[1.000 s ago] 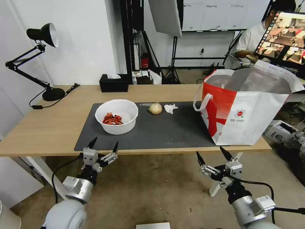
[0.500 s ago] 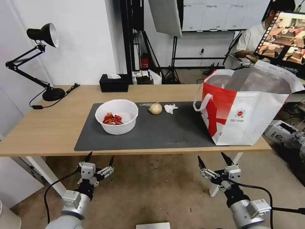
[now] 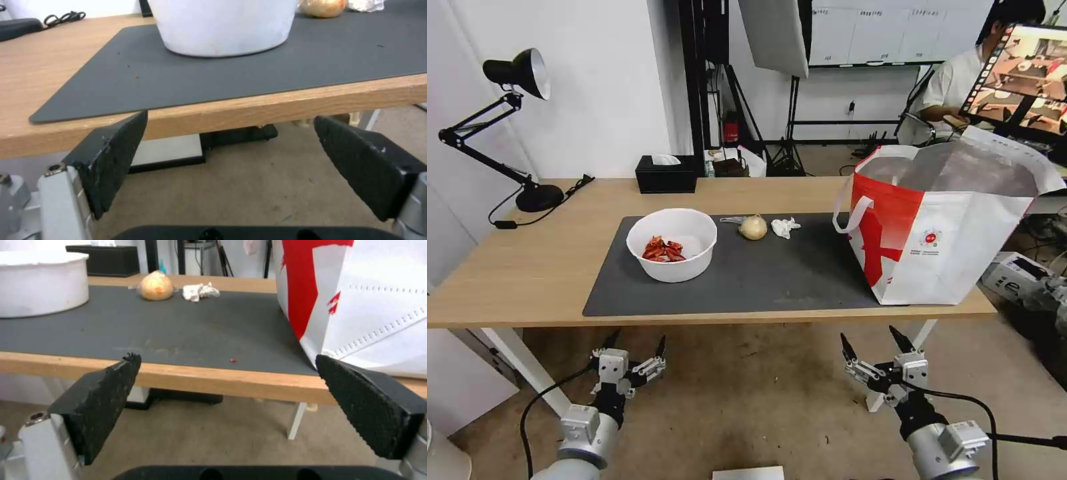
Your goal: Pick up the trash from the table and place it into the takeout bag.
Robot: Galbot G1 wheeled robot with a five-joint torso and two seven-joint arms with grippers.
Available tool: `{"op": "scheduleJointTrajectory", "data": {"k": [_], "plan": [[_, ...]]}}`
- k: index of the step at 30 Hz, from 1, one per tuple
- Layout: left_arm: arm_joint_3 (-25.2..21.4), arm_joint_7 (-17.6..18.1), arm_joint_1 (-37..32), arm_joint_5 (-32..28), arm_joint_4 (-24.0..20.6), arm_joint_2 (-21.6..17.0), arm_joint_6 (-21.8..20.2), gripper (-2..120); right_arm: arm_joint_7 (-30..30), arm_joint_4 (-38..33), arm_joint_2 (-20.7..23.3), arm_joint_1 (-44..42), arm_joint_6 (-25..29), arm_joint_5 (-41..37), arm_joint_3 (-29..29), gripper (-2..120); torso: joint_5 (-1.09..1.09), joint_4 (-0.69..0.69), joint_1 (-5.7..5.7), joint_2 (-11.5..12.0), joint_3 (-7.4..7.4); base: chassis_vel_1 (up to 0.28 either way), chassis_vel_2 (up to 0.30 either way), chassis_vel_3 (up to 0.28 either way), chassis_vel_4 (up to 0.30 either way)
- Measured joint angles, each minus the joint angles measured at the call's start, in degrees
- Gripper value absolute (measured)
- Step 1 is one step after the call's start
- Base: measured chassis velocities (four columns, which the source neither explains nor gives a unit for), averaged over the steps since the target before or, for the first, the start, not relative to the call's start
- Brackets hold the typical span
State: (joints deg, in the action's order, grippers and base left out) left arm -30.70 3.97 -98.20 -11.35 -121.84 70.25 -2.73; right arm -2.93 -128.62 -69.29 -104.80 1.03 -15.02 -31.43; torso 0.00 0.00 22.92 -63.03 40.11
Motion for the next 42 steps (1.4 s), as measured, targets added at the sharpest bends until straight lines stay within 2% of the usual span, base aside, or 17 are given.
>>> {"op": "scheduleJointTrajectory", "data": {"k": [17, 25, 28, 32, 34, 37, 40, 42], "plan": [[-0.2, -0.4, -0.3, 0.0, -0.1, 0.1, 0.5, 100, -0.1, 0.1, -0.5, -1.0, 0.7, 0.4, 0.1, 100, 0.00, 0.00, 0.00, 0.0, 0.00, 0.000, 0.000, 0.000, 0.000], [-0.5, -0.5, -0.3, -0.2, -0.2, 0.1, 2.2, 100, -0.6, 0.0, 1.4, 1.2, 0.4, -1.0, 1.1, 100, 0.00, -0.01, 0.00, 0.0, 0.00, 0.000, 0.000, 0.000, 0.000], [-0.6, -0.7, -0.5, -0.4, -0.3, 0.1, 2.6, 100, -0.6, 1.0, 3.5, 5.4, 0.2, -4.6, 2.6, 100, 0.00, 0.00, 0.00, 0.0, 0.00, 0.000, 0.000, 0.000, 0.000], [-0.3, -0.7, -0.6, -0.5, -0.3, 0.5, 2.7, 100, -0.3, 2.1, 5.2, 9.1, 0.2, -5.3, 4.7, 100, 0.00, 0.00, 0.00, 0.0, 0.00, 0.000, 0.000, 0.000, 0.000], [0.4, -0.6, -1.1, -0.9, -0.9, 1.4, 2.7, 100, -0.1, 3.5, 6.5, 13.8, -0.1, -5.4, 7.2, 100, 0.00, 0.00, 0.00, 0.0, 0.00, 0.000, 0.000, 0.000, 0.000], [0.5, -0.6, -1.2, -0.9, -1.0, 1.6, 2.7, 100, -0.2, 3.7, 6.7, 14.6, -0.2, -5.4, 7.7, 100, 0.00, 0.01, 0.00, 0.0, 0.00, 0.000, 0.000, 0.000, 0.000], [0.9, -0.5, -2.1, -0.1, -2.3, 3.3, 2.2, 100, -0.5, 6.9, 10.0, 23.4, -0.9, -5.6, 12.9, 100, 0.00, 0.01, 0.00, 0.0, 0.01, 0.000, 0.000, 0.000, 0.000], [0.8, -0.5, -2.2, 0.0, -2.3, 3.4, 2.2, 100, -0.5, 7.9, 10.8, 25.0, -0.9, -5.6, 14.0, 100, 0.00, 0.00, 0.00, 0.0, 0.00, 0.000, 0.000, 0.000, 0.000]]}}
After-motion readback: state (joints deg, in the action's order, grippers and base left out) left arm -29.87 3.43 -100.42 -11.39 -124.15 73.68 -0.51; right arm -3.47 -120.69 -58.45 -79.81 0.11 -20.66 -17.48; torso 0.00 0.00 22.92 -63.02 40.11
